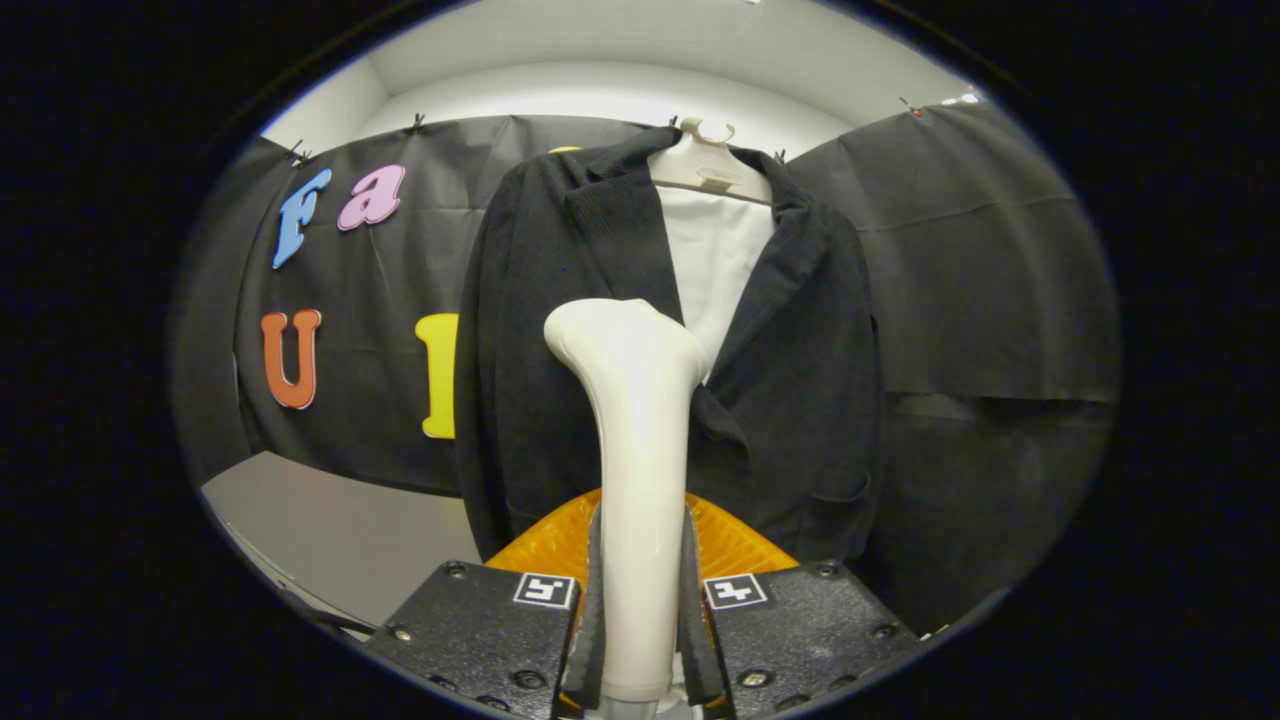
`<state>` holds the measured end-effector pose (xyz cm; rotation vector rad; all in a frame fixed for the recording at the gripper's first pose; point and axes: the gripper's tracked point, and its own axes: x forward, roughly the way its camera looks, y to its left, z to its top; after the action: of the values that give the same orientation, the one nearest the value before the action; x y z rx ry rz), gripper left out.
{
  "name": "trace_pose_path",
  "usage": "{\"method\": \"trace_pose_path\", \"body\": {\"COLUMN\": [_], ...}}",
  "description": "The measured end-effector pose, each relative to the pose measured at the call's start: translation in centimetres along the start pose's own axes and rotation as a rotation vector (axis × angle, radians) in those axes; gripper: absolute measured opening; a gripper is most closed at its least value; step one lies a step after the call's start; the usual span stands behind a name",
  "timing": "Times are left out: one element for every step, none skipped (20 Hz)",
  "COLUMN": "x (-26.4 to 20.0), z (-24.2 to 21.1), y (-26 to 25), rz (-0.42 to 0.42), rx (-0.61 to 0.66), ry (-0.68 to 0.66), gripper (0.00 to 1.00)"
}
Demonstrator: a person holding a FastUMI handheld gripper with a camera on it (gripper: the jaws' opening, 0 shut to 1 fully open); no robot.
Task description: Iron the clothes twice with a garment steamer, once on the left side and once on the right side.
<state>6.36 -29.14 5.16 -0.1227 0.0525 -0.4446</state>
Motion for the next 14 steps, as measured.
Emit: {"method": "trace_pose_path", "body": {"x": [0.0, -0.1, -0.1, -0.2, -0.1, 0.0, 0.1, 0.2, 0.3, 0.1, -0.3, -0.5, -0.6, -0.5], "z": [-0.5, -1.1, -1.7, -2.3, -2.4, -2.7, -3.0, -3.8, -4.4, -5.4, -6.6, -7.9, -8.4, -8.8], "y": [-0.1, -0.2, -0.3, -0.5, -0.4, -0.4, -0.5, -0.5, -0.6, -0.6, -0.5, -0.5, -0.6, -0.6], "rz": [-0.002, -0.004, -0.007, -0.008, -0.008, -0.010, -0.011, -0.008, -0.007, -0.006, 0.002, 0.003, -0.002, -0.005], "rx": [-0.001, 0.001, 0.002, 0.004, 0.002, -0.005, -0.009, -0.008, -0.006, -0.006, -0.003, 0.004, -0.001, -0.013], "ry": [0.007, 0.014, 0.024, 0.033, 0.040, 0.046, 0.052, 0.058, 0.066, 0.076, 0.099, 0.121, 0.123, 0.127], "gripper": [0.34, 0.34, 0.34, 0.34, 0.34, 0.34, 0.34, 0.34, 0.34, 0.34, 0.34, 0.34, 0.34, 0.34]}}
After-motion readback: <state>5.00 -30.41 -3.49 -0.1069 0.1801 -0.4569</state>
